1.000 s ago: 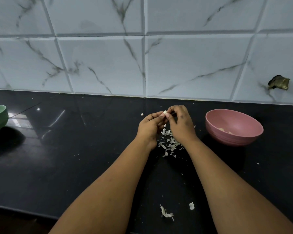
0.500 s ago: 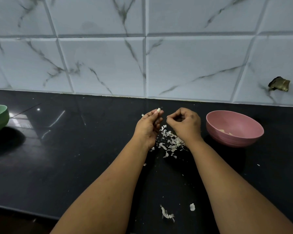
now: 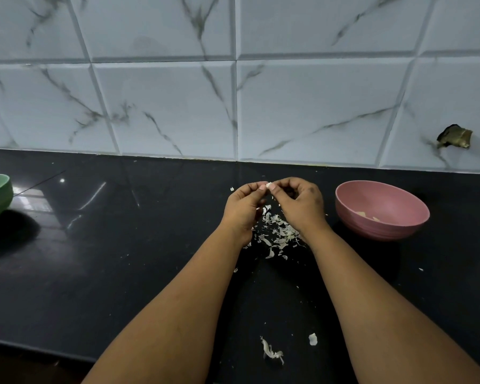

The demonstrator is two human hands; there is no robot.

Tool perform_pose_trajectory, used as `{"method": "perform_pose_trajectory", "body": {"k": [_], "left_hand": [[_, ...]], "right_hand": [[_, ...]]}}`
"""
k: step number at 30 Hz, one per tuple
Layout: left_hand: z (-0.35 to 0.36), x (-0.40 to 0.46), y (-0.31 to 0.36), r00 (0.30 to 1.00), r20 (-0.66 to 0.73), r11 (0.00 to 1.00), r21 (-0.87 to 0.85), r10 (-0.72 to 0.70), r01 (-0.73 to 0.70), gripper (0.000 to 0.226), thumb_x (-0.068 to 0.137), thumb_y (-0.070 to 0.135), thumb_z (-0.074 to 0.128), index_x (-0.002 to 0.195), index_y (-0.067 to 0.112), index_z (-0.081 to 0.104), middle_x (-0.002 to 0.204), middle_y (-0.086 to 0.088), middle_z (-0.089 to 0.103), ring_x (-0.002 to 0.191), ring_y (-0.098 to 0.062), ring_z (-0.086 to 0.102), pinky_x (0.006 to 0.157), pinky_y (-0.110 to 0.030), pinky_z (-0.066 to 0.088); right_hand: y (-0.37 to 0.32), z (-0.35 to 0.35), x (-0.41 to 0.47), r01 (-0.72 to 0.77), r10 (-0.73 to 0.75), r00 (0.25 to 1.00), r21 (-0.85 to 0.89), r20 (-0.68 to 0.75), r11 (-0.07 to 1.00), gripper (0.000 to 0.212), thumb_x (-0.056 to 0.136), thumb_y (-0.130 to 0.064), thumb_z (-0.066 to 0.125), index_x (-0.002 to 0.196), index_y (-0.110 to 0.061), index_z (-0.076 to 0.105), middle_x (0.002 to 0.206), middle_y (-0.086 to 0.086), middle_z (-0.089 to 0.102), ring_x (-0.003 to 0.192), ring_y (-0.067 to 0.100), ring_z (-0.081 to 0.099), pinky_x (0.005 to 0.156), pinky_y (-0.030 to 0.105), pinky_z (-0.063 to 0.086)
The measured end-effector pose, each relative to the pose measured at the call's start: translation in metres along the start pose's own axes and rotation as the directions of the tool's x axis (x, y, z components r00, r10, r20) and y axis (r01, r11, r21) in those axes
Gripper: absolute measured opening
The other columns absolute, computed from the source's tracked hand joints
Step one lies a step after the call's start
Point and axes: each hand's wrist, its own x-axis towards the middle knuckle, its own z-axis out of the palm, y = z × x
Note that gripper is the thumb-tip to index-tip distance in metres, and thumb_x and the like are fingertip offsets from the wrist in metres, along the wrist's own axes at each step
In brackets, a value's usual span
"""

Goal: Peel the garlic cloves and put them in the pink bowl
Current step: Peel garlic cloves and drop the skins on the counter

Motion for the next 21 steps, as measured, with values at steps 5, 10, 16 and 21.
{"method": "perform_pose_trajectory", "body": {"k": [5, 10, 16, 21], "left_hand": [[-0.005, 0.003, 0.001, 0.992, -0.021, 0.974, 0.197, 0.121, -0.114, 0.008, 0.096, 0.012, 0.061, 0.096, 0.012, 0.069, 0.078, 0.006, 0.067, 0.060, 0.004, 0.059, 0.059, -0.016, 0.046], [-0.008, 0.007, -0.001, 0.973, -0.028, 0.927, 0.312, 0.230, -0.210, 0.010, 0.095, 0.015, 0.064, 0.097, 0.009, 0.072, 0.076, 0.006, 0.067, 0.061, 0.007, 0.058, 0.061, -0.014, 0.046], [-0.011, 0.010, -0.003, 0.960, -0.009, 0.893, 0.370, 0.280, -0.257, 0.007, 0.094, 0.017, 0.065, 0.094, 0.014, 0.072, 0.077, 0.009, 0.067, 0.069, 0.005, 0.059, 0.066, -0.015, 0.047], [-0.010, 0.012, -0.007, 0.952, 0.028, 0.864, 0.412, 0.306, -0.290, 0.006, 0.092, 0.014, 0.067, 0.090, 0.018, 0.072, 0.076, 0.003, 0.066, 0.069, -0.001, 0.057, 0.065, -0.016, 0.046]], "right_hand": [[0.002, -0.003, 0.000, -0.017, 0.018, 1.000, -0.065, 0.021, 0.998, 0.009, 0.087, -0.022, 0.070, 0.085, -0.016, 0.076, 0.077, -0.003, 0.071, 0.073, 0.011, 0.065, 0.067, 0.023, 0.053], [0.000, -0.003, -0.001, 0.008, -0.006, 1.000, -0.088, 0.020, 0.996, 0.009, 0.087, -0.022, 0.070, 0.083, -0.016, 0.075, 0.073, -0.004, 0.070, 0.067, 0.008, 0.063, 0.063, 0.021, 0.050], [0.003, -0.002, 0.001, -0.027, 0.029, 0.999, -0.064, 0.020, 0.998, 0.010, 0.086, -0.023, 0.070, 0.086, -0.015, 0.076, 0.075, 0.002, 0.072, 0.073, 0.019, 0.068, 0.067, 0.031, 0.056], [0.006, -0.002, 0.004, -0.058, 0.058, 0.998, -0.079, -0.002, 0.995, 0.011, 0.086, -0.021, 0.069, 0.082, -0.014, 0.076, 0.073, 0.002, 0.070, 0.070, 0.020, 0.066, 0.067, 0.034, 0.055]]}}
